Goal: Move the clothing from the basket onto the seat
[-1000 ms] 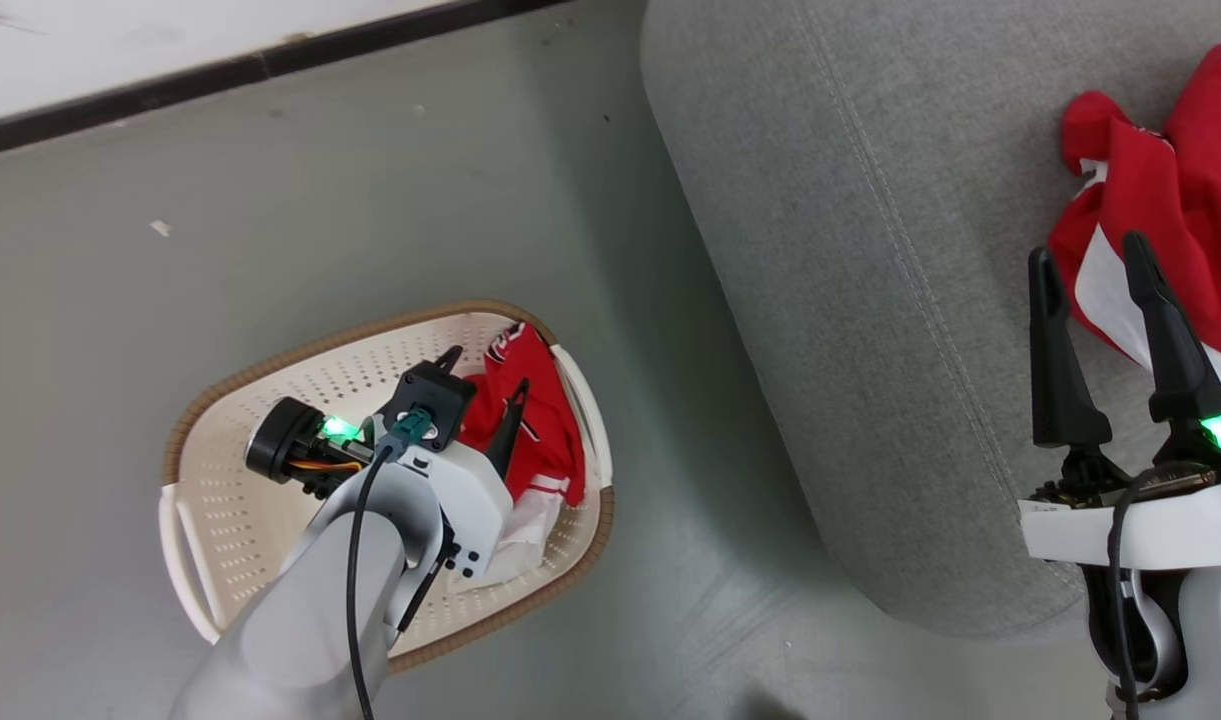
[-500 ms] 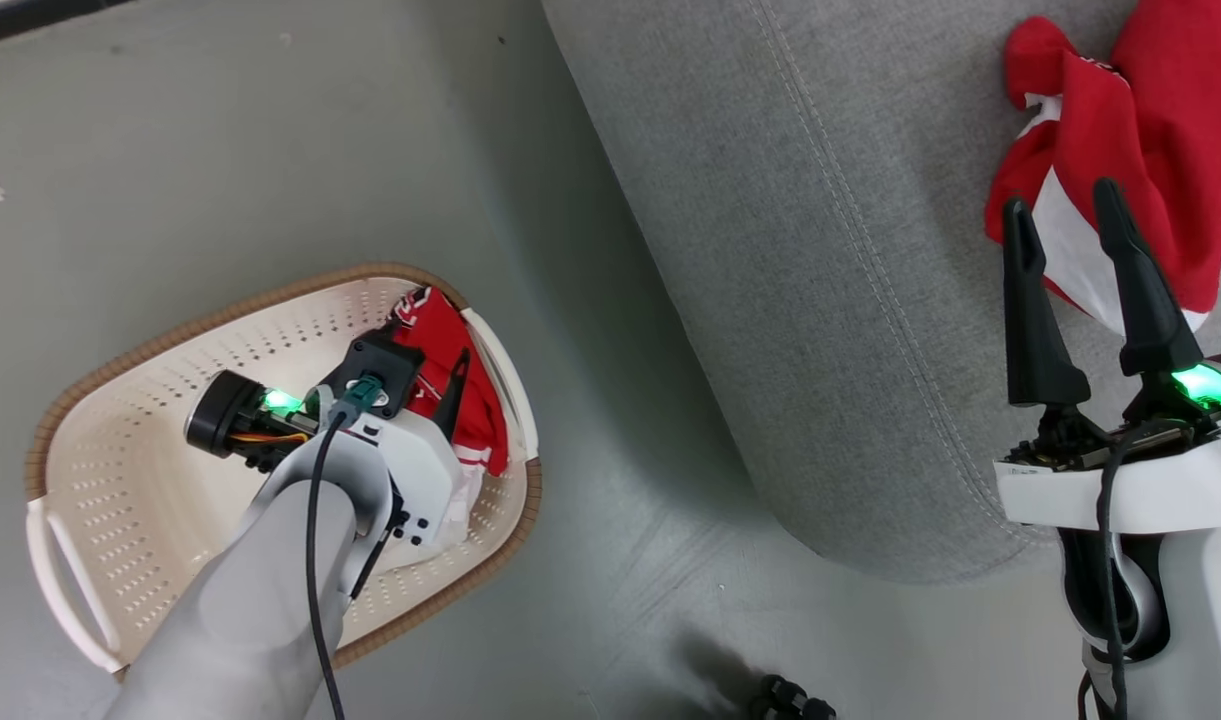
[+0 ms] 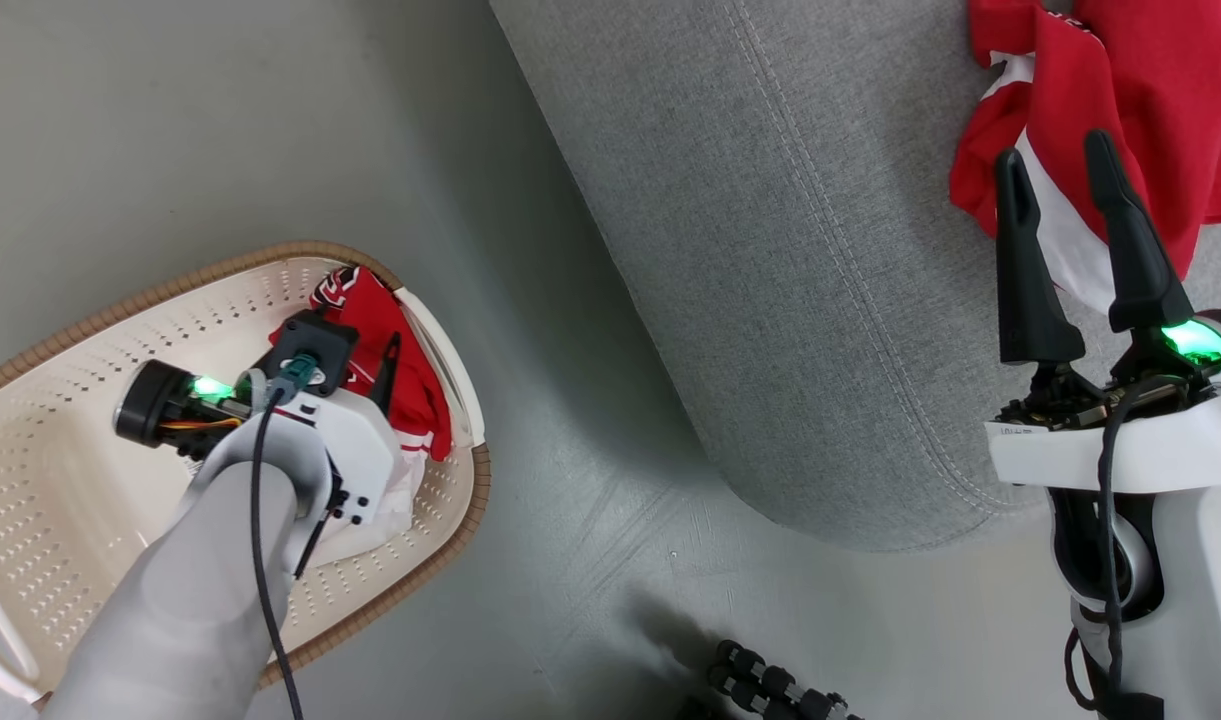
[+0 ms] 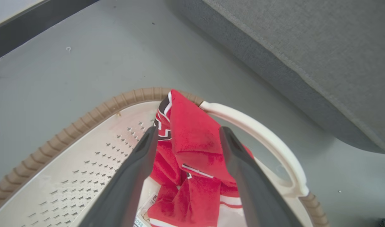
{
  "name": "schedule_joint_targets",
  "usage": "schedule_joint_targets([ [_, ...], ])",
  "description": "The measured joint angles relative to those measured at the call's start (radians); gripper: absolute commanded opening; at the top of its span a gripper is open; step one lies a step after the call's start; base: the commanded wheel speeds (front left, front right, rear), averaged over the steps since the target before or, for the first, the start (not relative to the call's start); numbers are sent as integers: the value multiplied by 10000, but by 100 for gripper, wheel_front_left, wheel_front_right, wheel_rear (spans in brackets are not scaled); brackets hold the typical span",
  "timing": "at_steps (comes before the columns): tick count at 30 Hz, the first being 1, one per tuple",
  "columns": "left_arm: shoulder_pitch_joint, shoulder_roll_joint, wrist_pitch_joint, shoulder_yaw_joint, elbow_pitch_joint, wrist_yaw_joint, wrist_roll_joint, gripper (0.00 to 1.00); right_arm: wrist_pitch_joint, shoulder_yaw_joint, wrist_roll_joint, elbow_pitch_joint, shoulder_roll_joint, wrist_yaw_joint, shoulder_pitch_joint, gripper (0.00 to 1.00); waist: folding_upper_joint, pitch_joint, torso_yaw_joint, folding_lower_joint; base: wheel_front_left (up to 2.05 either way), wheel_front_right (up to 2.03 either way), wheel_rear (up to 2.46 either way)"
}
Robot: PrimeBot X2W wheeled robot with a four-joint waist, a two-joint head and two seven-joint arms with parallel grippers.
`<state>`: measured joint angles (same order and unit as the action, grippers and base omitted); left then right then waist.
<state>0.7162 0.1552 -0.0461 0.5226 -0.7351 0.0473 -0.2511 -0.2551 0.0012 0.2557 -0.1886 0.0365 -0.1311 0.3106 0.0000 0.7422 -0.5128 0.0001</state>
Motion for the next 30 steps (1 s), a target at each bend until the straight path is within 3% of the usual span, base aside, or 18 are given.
schedule_joint_targets([
  [5,112,77,-6,-29,-211,29,44,100,0,59,19,58,-2,0,65,100,0,188,-161,0,0,0,0],
  [7,145,44,-6,-17,-265,27,58,87,0,82,48,82,-2,0,75,100,0,246,-215,0,0,0,0],
  [9,144,54,-8,-12,-339,27,58,63,0,123,100,98,-4,0,135,100,0,297,-264,0,0,0,0],
  [13,163,50,-192,-10,-433,-27,56,3,0,132,134,107,-4,-2,481,100,0,373,-342,0,0,0,0],
  [30,355,42,-1292,61,121,-165,71,0,-2,186,71,522,-8,0,907,100,0,208,-363,1,0,0,0],
])
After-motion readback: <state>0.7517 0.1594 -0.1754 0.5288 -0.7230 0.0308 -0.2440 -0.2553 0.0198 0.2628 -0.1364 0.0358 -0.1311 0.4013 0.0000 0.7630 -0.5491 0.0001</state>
